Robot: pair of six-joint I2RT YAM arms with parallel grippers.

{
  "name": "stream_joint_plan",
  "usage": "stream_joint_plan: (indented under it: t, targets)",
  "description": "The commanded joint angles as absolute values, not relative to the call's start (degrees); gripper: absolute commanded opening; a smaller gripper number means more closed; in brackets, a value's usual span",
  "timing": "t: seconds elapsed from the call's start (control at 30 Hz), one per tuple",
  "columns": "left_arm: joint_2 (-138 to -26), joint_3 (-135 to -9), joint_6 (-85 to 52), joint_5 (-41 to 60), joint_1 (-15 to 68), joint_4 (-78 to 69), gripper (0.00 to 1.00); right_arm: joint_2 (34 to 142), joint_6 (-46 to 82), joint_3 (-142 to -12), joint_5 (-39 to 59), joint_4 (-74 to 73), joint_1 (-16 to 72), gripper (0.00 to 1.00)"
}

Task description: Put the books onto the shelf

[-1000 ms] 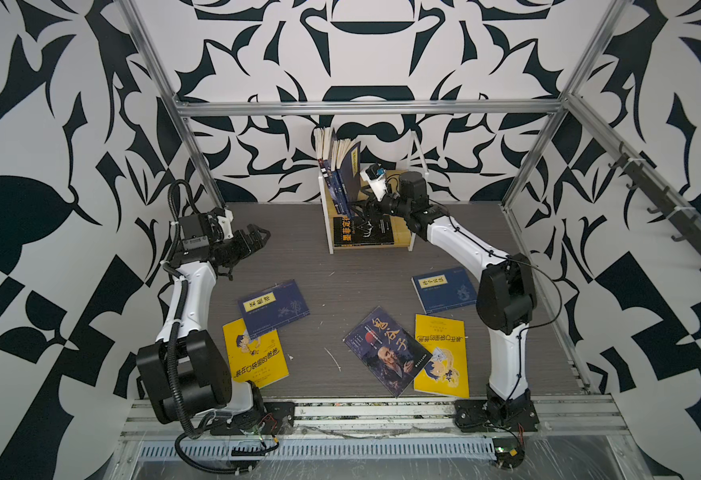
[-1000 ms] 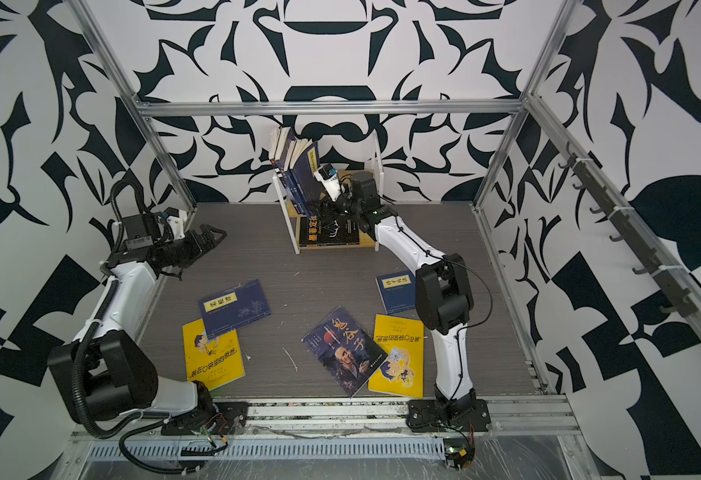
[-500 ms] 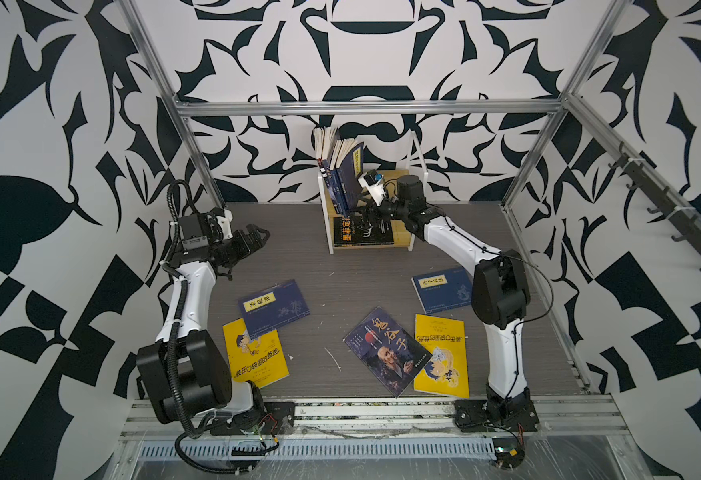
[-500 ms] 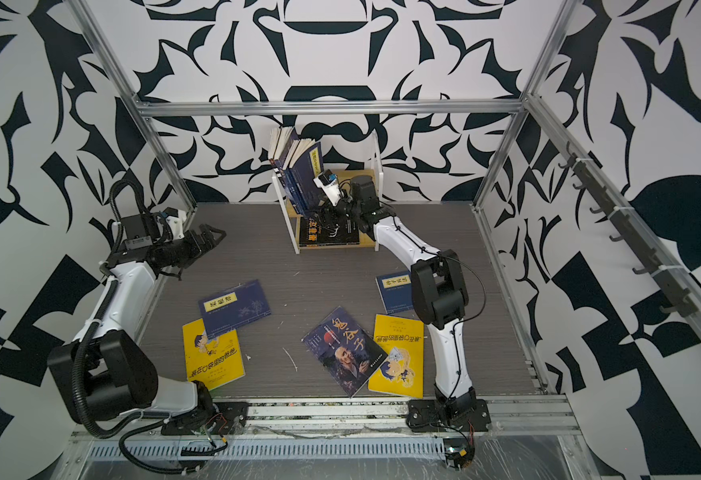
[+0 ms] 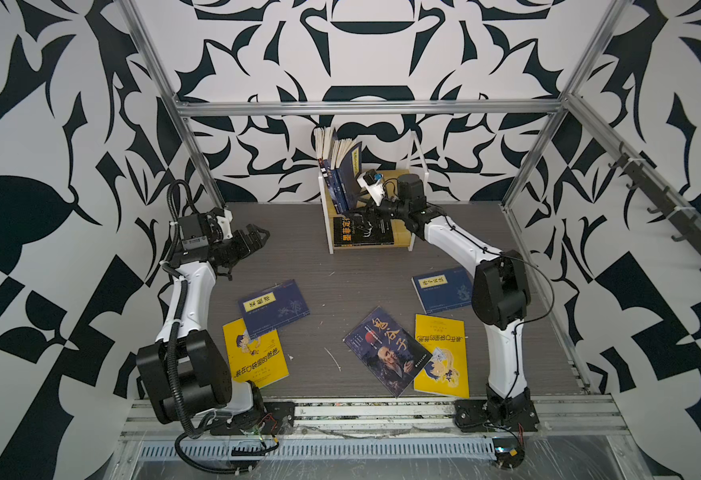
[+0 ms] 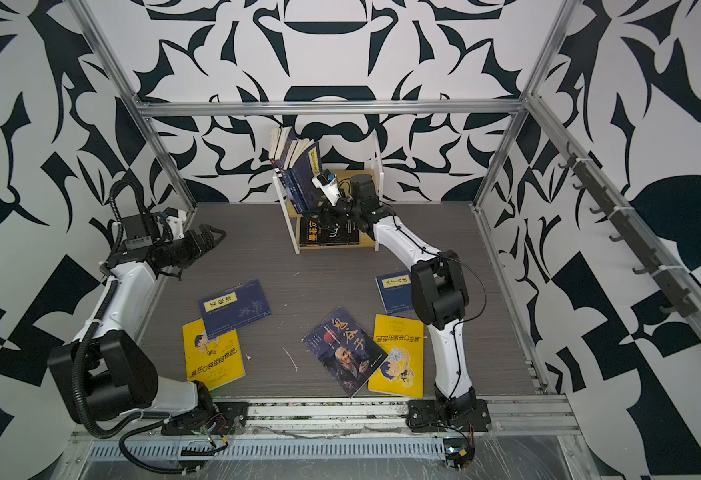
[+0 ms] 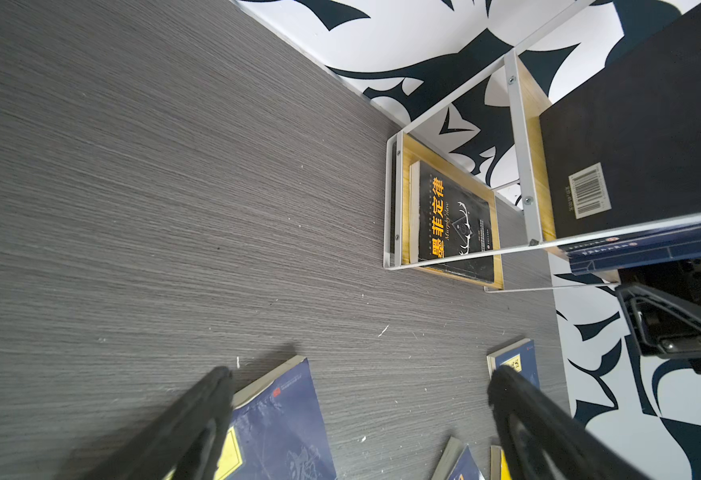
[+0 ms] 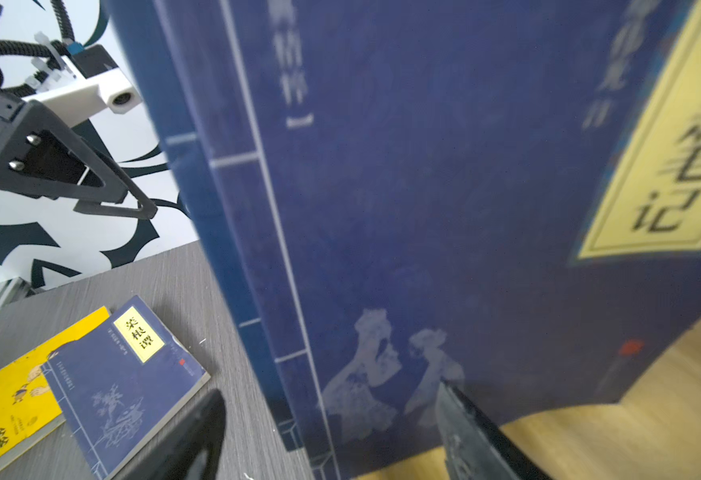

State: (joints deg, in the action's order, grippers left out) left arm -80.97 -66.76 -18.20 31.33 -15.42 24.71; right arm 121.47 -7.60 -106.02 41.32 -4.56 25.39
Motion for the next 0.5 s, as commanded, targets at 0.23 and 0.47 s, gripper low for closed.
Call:
stream_joint_plan:
  t: [0.23,0.47]
  targets:
    - [-80.9,-66.7,-18.0,31.9,-15.7,24.5,1.00,121.7,-5.0,-110.7,40.8,-8.6,25.8,0.73]
    - [-80.8,-66.6,-18.0,31.8,-15.7,24.5,1.00,122.3,-4.1,-111.1,40.8,-9.2,25.8,0.67]
